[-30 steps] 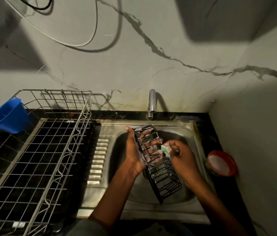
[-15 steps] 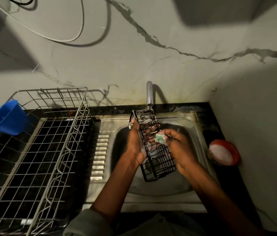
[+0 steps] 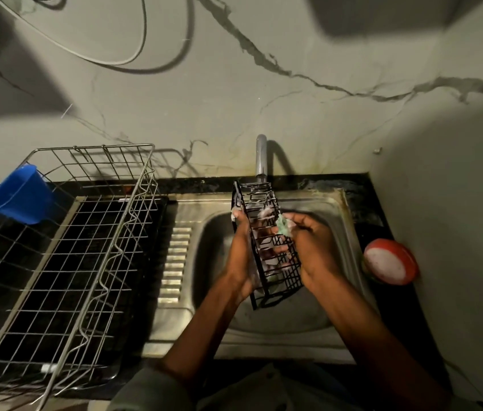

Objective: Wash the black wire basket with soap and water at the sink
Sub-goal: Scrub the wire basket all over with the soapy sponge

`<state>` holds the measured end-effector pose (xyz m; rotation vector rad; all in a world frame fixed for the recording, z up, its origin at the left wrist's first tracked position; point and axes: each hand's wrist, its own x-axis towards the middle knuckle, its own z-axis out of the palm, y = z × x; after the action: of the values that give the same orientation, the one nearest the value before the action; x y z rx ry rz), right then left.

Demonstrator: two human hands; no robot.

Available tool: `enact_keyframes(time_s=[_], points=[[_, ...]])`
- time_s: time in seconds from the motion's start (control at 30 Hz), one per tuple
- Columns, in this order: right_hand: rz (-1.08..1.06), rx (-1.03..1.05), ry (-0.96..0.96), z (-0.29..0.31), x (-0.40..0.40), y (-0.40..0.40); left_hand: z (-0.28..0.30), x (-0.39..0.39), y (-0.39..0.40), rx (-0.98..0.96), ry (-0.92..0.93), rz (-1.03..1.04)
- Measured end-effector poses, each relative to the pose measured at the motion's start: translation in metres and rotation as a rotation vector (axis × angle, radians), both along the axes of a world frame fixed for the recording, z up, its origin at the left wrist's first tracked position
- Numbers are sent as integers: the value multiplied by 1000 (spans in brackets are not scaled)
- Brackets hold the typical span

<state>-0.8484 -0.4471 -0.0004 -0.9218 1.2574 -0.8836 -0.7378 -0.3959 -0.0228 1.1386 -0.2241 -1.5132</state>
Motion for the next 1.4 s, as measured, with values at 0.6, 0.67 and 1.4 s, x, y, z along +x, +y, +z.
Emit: enact_keyframes(time_s=[0.6,0.67,1.4], points=[[277,-774,709,23,45,2,-13,1,12,-85,307,94],[476,-837,767,25,38,24,-13,12,9,-117,336,130],[405,-768,661,16,22,36,-13,23,-4,-214,318,124]])
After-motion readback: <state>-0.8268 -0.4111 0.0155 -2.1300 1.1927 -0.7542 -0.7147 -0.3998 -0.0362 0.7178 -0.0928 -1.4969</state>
